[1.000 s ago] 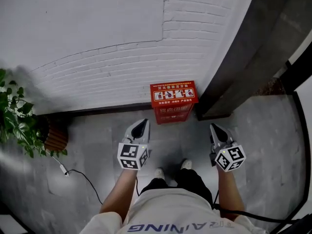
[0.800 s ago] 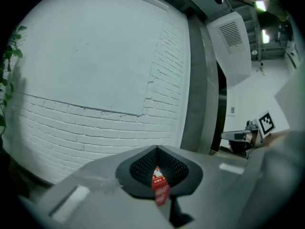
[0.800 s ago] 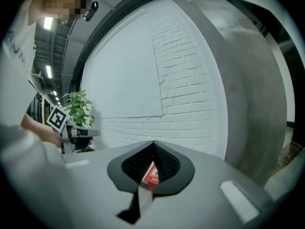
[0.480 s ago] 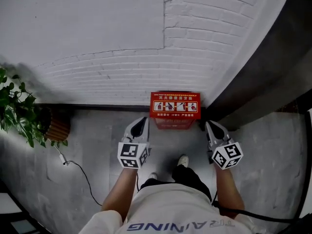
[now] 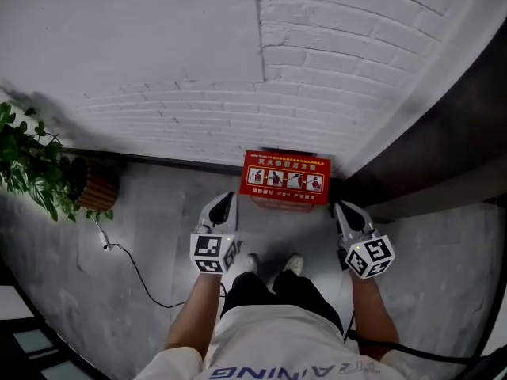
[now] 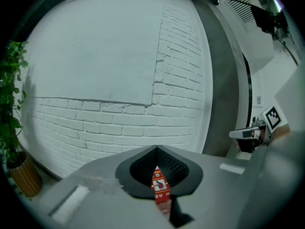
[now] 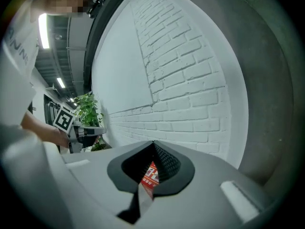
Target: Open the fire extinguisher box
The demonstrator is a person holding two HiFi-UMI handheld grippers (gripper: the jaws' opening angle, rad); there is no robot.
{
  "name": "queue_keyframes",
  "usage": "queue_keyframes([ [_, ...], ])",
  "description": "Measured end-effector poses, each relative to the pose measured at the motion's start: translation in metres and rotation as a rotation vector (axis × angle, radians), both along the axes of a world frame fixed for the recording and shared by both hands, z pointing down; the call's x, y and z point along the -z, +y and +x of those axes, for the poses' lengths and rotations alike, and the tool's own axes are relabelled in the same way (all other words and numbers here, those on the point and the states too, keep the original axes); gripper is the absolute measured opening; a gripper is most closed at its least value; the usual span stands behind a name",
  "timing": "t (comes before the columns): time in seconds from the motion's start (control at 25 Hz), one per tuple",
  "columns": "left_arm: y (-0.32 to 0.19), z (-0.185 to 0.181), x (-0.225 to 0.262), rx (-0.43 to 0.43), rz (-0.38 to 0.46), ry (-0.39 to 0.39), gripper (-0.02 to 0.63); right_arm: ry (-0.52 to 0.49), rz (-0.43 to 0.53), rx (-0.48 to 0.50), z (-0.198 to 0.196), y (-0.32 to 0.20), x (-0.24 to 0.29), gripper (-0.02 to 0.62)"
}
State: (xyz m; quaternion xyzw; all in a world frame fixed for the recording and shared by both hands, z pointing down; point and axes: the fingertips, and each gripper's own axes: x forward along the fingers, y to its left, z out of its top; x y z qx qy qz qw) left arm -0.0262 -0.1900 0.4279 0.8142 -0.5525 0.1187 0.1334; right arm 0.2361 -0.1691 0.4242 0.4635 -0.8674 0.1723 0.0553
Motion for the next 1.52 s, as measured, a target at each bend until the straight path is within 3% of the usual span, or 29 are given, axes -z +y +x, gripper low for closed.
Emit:
queue_keyframes([
  [0.4,-0.030,-0.039,-0.178,-0.030,-0.159,-0.079,0.005,0.100,-0.067,-0.121,0.039,-0.033,-0.117,0.003],
  [0.6,-0.042,-0.054,-0.253,-0.028,-0.189,-0.080,0.004,0.145,-0.108,-0.098,0.031,-0.040,-0.201,0.003],
  [0.8,-0.043,-0.042,-0.311,-0.039,-0.196,-0.064,0.004,0.116,-0.130,-0.067,0.013,-0.026,-0.246,0.003],
  [1.12,-0.039,-0.050,-0.371,-0.025,-0.220,-0.071,0.003,0.104,-0.143,-0.026,-0.006,-0.005,-0.287,0.003],
  [1.52,-0.059,-0.035,-0.377,-0.045,-0.206,-0.030,0.004,0.106,-0.201,-0.030,-0.012,0.008,-0.305,0.003],
])
